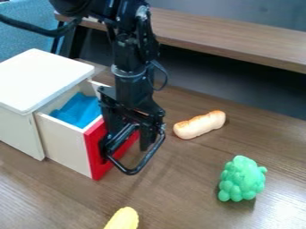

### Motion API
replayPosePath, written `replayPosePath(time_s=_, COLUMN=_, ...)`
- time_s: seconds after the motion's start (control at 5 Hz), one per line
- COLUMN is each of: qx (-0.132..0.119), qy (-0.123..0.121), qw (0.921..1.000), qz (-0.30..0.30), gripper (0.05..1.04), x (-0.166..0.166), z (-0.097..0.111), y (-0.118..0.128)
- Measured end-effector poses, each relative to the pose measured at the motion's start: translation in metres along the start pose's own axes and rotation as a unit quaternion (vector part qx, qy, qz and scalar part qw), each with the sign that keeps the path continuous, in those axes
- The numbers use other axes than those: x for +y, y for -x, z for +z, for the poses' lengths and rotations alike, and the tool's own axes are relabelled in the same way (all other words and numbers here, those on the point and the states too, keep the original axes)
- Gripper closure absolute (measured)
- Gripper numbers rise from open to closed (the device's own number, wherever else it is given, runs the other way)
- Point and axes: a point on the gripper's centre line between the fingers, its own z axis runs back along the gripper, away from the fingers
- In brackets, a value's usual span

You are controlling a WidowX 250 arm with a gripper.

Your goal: Close the drawer

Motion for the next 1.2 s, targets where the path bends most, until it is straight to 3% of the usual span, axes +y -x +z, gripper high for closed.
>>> replayPosePath(time_s=0.4, qx=0.019, qy=-0.051, qw=0.9985, qz=0.009, gripper=0.084, x=0.033, z=-0.006, y=0.017)
replayPosePath(time_s=0.6, qx=0.024, qy=-0.066, qw=0.9972, qz=0.027, gripper=0.084, x=0.053, z=-0.009, y=0.023)
replayPosePath(time_s=1.2, qx=0.019, qy=-0.089, qw=0.9958, qz=0.012, gripper=0.084, x=0.062, z=-0.011, y=0.023)
